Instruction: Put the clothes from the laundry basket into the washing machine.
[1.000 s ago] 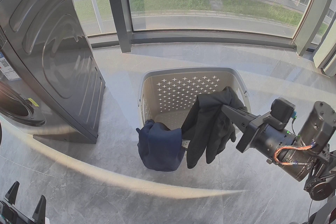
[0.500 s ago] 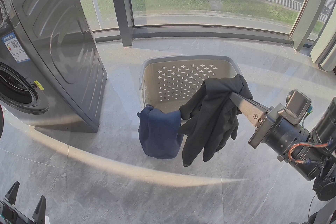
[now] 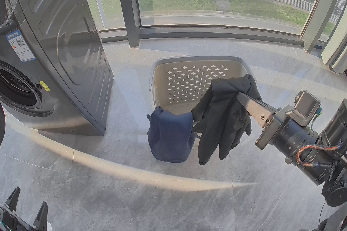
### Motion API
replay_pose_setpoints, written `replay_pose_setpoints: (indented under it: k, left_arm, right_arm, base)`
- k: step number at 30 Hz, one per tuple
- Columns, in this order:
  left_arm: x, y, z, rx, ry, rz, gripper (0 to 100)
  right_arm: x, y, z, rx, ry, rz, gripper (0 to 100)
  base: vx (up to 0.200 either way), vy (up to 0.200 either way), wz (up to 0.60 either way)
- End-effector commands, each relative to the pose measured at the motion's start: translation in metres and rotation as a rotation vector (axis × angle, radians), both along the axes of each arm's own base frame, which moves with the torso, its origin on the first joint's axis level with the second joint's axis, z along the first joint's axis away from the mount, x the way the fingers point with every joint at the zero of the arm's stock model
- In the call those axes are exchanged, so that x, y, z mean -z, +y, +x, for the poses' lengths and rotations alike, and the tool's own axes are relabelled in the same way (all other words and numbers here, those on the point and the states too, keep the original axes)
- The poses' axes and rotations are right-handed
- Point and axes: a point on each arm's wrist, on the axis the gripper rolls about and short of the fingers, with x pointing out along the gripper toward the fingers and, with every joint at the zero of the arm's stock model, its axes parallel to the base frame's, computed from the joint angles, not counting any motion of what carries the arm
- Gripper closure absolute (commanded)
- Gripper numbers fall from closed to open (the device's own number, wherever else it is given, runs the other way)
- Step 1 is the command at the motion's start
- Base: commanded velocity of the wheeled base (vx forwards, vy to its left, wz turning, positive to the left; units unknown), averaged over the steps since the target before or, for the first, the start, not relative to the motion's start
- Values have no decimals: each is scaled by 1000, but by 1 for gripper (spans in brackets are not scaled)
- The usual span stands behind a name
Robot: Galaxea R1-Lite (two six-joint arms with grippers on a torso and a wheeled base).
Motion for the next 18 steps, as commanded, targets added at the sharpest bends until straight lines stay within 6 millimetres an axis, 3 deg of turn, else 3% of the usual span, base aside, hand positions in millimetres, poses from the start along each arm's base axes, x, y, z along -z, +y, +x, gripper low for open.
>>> replay_pose_setpoints:
  k: [1, 18]
  left_arm:
    - [4, 0, 1, 1, 9, 1, 0]
    - [4, 0, 1, -1, 9, -2, 0]
  right_arm:
    - [2, 3, 2, -1, 1, -1, 100]
    - [2, 3, 4, 7, -17, -6, 100]
  base:
    - [0, 200, 0]
    - [0, 200, 0]
